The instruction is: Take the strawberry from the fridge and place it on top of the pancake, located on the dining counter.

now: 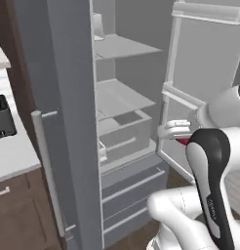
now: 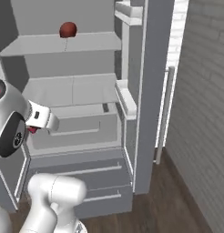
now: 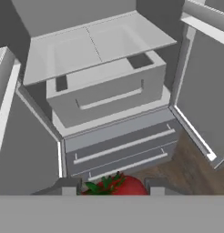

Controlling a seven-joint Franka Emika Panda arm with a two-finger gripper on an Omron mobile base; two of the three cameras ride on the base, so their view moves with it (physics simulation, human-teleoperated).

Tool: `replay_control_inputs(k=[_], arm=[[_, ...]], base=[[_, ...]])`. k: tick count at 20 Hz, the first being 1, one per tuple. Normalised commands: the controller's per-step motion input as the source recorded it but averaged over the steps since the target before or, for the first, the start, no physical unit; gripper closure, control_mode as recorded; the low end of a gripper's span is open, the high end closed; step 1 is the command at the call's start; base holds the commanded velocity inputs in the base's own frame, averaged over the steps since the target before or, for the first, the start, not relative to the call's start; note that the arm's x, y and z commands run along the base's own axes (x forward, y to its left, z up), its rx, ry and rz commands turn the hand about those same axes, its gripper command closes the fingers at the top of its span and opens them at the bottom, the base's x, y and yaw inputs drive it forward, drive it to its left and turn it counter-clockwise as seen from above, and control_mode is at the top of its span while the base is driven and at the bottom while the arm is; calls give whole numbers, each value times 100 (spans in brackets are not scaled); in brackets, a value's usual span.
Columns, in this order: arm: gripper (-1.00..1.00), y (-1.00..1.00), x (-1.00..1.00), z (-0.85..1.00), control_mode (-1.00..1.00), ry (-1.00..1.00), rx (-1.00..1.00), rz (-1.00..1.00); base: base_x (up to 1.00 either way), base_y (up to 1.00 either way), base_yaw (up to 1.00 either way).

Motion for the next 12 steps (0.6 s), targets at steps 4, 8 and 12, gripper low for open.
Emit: replay_control_inputs(k=[4, 8, 12], arm=[[100, 0, 0, 0, 100, 0, 0, 0], [100, 0, 0, 0, 100, 0, 0, 0], [100, 0, 0, 0, 100, 0, 0, 0]], base=[[-27, -6, -81], [-39, -16, -81], [-33, -16, -82]])
